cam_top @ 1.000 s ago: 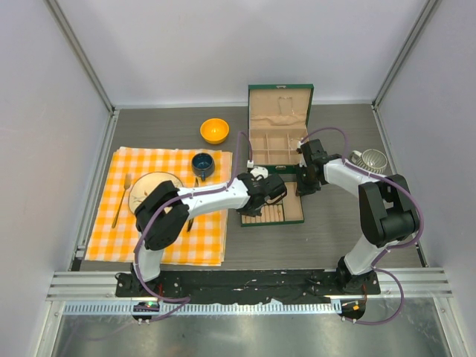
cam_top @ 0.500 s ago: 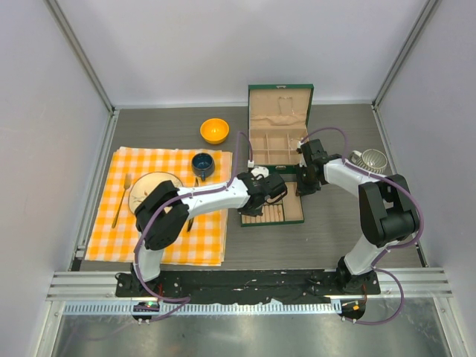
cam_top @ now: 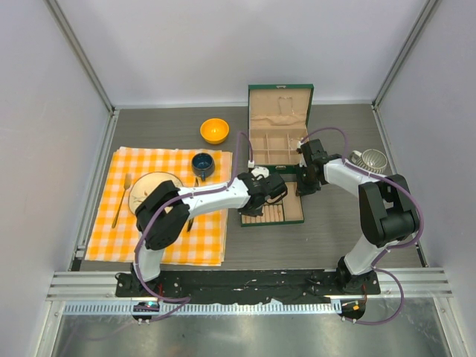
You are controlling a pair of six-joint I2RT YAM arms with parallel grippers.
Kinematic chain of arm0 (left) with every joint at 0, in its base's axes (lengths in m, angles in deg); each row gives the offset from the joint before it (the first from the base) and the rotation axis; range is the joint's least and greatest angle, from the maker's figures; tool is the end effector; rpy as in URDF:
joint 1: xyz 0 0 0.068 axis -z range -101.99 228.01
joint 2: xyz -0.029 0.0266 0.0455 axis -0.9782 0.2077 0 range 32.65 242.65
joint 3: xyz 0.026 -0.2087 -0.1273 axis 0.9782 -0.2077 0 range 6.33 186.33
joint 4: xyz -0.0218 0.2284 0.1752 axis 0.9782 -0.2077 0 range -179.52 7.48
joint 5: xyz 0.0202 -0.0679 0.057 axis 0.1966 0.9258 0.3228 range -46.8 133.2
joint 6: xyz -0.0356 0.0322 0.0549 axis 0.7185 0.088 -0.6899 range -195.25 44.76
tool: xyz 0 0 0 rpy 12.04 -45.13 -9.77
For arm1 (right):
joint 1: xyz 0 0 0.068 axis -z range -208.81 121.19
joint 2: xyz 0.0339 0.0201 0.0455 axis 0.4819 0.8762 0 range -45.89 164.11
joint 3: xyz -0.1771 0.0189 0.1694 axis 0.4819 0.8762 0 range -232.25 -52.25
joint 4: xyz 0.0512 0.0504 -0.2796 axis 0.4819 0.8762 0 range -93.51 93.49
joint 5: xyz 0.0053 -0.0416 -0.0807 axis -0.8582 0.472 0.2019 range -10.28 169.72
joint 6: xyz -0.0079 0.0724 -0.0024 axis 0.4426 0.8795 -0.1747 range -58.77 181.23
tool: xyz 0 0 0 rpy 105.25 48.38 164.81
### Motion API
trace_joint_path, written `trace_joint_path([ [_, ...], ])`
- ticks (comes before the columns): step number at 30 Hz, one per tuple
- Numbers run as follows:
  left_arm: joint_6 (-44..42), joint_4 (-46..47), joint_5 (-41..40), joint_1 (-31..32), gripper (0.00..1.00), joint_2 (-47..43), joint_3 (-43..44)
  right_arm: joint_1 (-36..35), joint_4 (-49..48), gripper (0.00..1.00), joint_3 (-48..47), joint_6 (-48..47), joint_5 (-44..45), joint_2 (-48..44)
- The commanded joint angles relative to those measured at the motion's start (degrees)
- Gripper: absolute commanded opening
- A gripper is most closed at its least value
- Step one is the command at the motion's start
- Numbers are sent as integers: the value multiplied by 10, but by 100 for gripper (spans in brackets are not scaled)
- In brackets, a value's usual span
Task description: Organize the mixed jewelry
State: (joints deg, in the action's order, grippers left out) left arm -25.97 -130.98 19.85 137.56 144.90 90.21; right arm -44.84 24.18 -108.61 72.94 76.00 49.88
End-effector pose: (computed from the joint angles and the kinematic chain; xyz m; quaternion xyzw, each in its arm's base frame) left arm 0.2277 -0.3399 0.1283 0.0639 0.9710 0.0257 0.2288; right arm 0.3312 0.0994 0.0968 -0.0434 0.9786 0.0785 0.1850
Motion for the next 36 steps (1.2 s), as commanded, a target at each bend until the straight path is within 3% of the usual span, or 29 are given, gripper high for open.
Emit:
trace_joint_path([
  [1,3,18,-4,-3,6,5,4,-2,-42,4,4,-5,-3,5],
  [15,-2,19,-18,-6,7,-4,3,-2,-45,5,6,-8,-3,-1],
  [20,-10,19,-41,-6,13,-14,6,-2,-45,9,5,-12,-1,-2],
  [36,-51,39,-85,-7,17,-58,10,-2,-44,23,0,-32,5,-65],
])
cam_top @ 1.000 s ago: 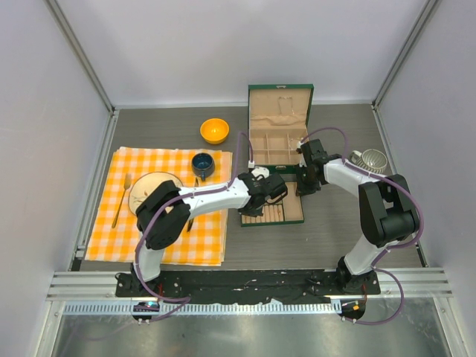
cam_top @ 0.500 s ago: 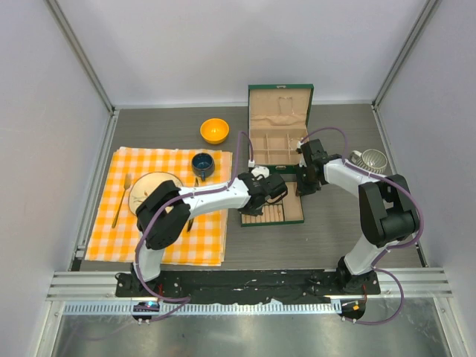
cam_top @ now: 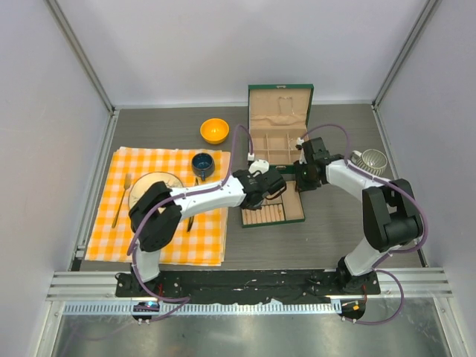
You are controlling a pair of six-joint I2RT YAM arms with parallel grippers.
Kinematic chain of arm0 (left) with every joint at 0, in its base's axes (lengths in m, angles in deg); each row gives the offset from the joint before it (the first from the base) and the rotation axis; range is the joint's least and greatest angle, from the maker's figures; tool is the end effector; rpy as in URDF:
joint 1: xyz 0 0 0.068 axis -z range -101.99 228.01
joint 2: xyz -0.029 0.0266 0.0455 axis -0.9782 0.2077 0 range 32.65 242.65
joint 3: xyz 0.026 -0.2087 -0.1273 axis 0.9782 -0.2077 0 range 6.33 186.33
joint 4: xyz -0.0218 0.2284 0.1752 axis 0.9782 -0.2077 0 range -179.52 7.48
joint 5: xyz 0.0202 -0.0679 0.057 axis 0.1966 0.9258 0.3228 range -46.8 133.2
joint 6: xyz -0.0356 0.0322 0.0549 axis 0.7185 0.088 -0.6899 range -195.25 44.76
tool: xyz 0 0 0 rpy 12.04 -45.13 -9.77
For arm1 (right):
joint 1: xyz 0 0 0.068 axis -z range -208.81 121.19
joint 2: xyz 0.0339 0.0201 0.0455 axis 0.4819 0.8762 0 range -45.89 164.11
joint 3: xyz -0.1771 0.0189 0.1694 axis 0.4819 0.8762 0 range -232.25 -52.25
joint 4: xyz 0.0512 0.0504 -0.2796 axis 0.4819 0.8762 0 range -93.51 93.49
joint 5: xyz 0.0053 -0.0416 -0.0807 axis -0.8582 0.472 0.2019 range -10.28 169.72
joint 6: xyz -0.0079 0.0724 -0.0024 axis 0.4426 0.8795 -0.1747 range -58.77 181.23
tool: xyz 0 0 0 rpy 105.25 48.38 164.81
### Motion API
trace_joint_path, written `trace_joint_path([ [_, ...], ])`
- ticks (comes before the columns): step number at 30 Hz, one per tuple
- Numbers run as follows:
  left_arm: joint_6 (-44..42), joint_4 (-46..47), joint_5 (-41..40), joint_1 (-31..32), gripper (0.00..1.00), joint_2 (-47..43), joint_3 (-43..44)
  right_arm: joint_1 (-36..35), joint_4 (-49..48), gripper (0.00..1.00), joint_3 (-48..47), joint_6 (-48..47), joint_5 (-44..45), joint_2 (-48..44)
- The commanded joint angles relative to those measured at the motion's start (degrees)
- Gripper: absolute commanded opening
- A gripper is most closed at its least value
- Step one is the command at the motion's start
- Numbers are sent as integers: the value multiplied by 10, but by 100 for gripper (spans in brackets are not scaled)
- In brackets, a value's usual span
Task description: Organize the mixed jewelry
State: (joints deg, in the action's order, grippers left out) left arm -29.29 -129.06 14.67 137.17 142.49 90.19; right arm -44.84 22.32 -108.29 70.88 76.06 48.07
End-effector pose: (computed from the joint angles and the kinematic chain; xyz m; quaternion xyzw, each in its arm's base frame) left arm 0.2355 -0.3378 0.1480 0.0729 0.9559 0.0312 0.2828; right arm 0.3340 0.1001 0.1073 -0.0614 0.9715 0.0808 0.2144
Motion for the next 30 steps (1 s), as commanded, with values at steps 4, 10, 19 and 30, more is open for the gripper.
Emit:
trace_joint_path([
  [4,-37,25,-52,-4,15,-45,19,-2,-22,27,0,-16,3,-61],
  [10,-81,51,-84,-11,12,-67,19,-1,-6,31,1,-25,0,-79],
  [19,-133,99,-102,-36,11,-110,3,-1,0,36,3,-44,-5,-119],
  [30,-186,146,-66,-89,27,-147,-28,-3,22,36,15,-93,-45,-97],
])
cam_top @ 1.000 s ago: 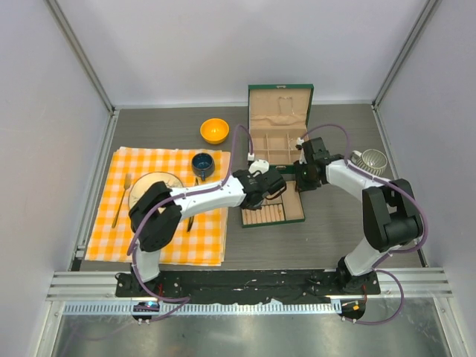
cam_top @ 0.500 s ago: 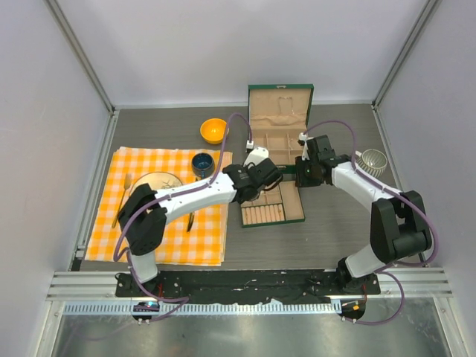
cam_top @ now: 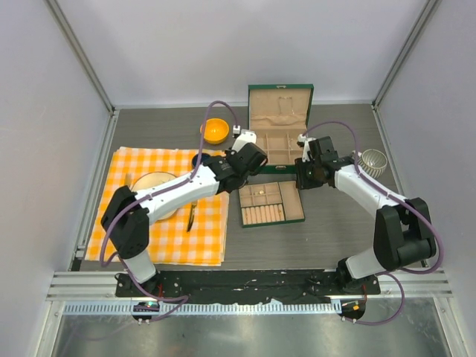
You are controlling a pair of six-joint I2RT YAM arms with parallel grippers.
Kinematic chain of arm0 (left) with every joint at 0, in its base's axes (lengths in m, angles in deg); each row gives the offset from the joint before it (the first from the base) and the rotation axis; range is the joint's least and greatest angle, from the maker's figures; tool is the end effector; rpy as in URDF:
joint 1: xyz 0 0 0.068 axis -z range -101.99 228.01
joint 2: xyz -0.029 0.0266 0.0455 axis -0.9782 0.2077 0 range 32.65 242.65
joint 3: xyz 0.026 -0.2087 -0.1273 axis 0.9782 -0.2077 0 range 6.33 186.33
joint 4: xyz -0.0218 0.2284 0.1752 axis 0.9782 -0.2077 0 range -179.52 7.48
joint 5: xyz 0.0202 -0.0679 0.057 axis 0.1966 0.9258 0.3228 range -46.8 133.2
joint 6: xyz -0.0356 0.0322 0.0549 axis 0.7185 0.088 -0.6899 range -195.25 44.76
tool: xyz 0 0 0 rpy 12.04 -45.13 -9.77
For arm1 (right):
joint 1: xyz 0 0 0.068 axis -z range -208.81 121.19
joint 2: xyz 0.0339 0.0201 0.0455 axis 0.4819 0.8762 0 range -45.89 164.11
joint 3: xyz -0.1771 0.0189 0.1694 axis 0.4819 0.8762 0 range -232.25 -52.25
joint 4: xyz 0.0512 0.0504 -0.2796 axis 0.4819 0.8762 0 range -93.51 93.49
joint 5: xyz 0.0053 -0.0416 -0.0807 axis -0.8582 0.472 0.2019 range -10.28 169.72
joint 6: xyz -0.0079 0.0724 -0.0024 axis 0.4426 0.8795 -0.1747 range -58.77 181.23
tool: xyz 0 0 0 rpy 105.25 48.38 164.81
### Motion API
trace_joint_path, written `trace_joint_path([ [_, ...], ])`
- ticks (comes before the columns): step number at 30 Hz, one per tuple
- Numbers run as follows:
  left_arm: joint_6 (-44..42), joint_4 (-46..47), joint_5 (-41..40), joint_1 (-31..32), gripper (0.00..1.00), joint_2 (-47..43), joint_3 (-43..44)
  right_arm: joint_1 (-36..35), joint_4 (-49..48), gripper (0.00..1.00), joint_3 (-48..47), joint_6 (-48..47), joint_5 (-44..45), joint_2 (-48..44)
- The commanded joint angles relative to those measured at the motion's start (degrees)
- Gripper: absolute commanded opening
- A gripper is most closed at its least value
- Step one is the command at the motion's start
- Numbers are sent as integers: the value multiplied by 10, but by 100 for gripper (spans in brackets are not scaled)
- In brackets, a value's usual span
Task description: Organize the mixed jewelry
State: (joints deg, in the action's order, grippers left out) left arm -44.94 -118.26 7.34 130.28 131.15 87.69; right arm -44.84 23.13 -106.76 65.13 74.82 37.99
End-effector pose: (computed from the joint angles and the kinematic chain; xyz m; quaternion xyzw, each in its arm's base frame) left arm 0.2782 -0.3014 0.2253 0.0756 0.9041 0.0195 0.4201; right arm 0.3234 0.0984 0.1546 -0.1134 0.9488 0.0909 0.2805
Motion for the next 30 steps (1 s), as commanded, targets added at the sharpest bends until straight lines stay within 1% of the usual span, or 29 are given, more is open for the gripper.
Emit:
trace_joint_path([
  [1,-37,40,9,-29,28,-37,-3,-3,28,36,-4,-72,-39,8],
  [3,-48,44,22,-37,29,-44,-4,-5,35,35,-4,-99,-48,9],
  [4,-60,45,26,-44,32,-45,-3,-7,36,35,1,-132,-51,4],
  [6,-74,47,44,-52,37,-49,-3,-8,38,34,6,-165,-56,-7],
  [7,-87,48,49,-60,45,-54,-3,-11,39,35,11,-179,-64,-26],
  [8,-96,49,59,-65,48,-57,-3,-11,44,36,12,-212,-73,-34],
  [9,-103,51,66,-67,52,-59,-2,-14,49,39,12,-225,-82,-44],
  [10,-109,50,71,-75,60,-61,-2,-17,61,44,13,-239,-95,-62],
  [11,-125,50,74,-79,65,-62,-2,-20,66,53,12,-266,-103,-72],
  [13,-139,49,75,-88,76,-62,-2,-27,76,55,16,-287,-112,-86],
  [15,-156,49,76,-96,83,-62,1,-39,79,57,23,-305,-112,-102],
  [16,-161,47,85,-104,88,-62,2,-44,84,58,24,-311,-113,-105],
  [18,-172,46,104,-115,93,-67,0,-60,85,60,32,-326,-113,-110],
  [19,-173,44,125,-129,98,-68,-1,-66,88,60,34,-332,-113,-109],
  [20,-175,43,137,-136,100,-74,-3,-77,90,61,36,-336,-113,-108],
  [22,-176,45,156,-159,100,-81,-7,-90,98,62,43,-358,-114,-108],
  [25,-184,43,183,-186,100,-94,-6,-114,107,72,51,-382,-113,-102],
  [28,-192,41,190,-209,100,-105,-6,-128,112,78,58,-397,-123,-102],
  [30,-198,42,194,-225,100,-117,-10,-141,121,78,59,-406,-123,-101],
])
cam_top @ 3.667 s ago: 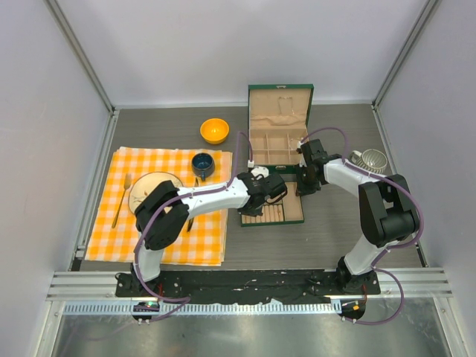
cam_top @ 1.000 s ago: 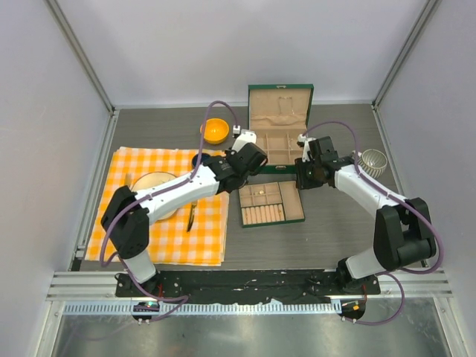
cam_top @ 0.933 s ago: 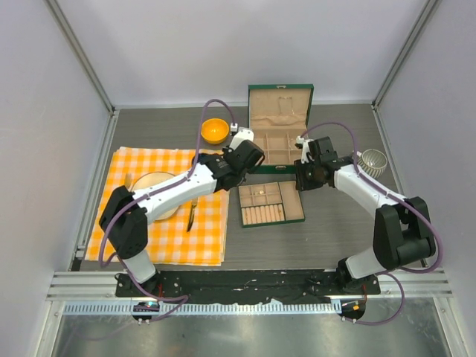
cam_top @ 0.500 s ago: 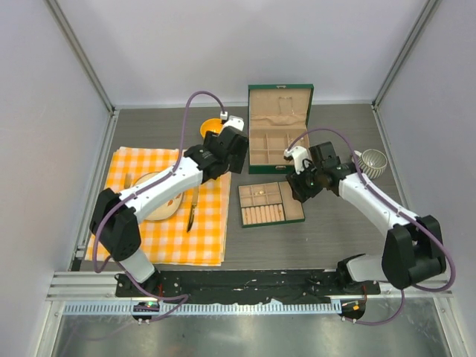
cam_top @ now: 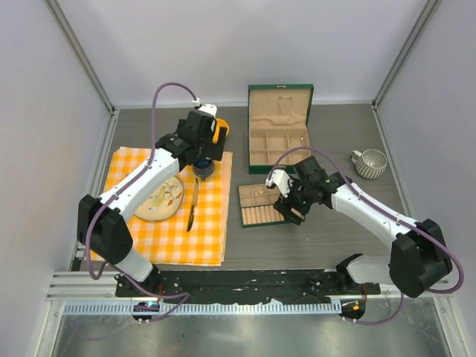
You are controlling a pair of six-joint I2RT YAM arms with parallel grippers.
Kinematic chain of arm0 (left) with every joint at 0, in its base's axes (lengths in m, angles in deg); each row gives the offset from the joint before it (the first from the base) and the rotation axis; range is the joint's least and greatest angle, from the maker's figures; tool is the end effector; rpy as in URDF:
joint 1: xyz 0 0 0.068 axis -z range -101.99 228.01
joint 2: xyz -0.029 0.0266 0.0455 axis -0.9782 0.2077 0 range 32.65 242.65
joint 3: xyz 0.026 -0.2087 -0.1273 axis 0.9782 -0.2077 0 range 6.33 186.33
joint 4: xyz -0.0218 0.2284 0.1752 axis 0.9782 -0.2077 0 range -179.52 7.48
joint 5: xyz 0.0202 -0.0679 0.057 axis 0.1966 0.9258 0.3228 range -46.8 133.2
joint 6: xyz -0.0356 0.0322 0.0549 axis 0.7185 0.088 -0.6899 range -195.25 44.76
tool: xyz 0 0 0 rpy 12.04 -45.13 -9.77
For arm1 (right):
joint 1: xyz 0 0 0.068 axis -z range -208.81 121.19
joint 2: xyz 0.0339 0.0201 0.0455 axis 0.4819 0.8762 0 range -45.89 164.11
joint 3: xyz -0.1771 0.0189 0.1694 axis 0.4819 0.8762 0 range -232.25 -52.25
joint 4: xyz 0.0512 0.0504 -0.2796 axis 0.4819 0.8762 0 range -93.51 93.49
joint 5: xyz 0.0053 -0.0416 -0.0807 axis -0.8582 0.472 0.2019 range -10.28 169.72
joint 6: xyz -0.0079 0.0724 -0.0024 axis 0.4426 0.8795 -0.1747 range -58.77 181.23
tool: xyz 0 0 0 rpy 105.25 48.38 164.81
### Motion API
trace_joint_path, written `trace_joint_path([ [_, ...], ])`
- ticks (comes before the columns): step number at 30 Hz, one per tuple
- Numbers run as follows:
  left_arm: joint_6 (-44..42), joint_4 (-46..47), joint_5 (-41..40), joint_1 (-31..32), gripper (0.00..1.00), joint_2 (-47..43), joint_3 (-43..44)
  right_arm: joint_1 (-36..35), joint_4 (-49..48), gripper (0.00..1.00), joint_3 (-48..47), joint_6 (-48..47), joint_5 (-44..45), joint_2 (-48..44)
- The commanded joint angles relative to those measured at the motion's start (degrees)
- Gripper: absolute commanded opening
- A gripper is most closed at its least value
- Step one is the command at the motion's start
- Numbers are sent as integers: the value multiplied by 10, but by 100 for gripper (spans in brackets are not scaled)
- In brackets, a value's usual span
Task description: Organize the mixed jewelry
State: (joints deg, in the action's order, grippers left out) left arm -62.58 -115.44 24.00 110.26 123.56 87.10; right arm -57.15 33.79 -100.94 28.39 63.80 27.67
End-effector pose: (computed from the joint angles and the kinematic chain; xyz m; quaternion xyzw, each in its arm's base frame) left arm 0.3488 -0.1965 0.2706 0.0883 0.9026 -0.0086 0.4213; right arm 0.2461 0.1518 0.1620 -0.5179 0.8106 0.1250 0.2432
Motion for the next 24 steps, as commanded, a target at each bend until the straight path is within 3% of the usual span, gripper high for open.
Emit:
trace_joint_path([
  [1,-26,13,31,-29,100,-43,-9,-22,19,79,2,-48,-11,4],
  [14,-12,8,84,-106,100,-64,-37,-60,-5,78,32,-68,26,54],
  [24,-6,13,91,-117,100,-67,-40,-61,-56,73,61,-73,60,73],
])
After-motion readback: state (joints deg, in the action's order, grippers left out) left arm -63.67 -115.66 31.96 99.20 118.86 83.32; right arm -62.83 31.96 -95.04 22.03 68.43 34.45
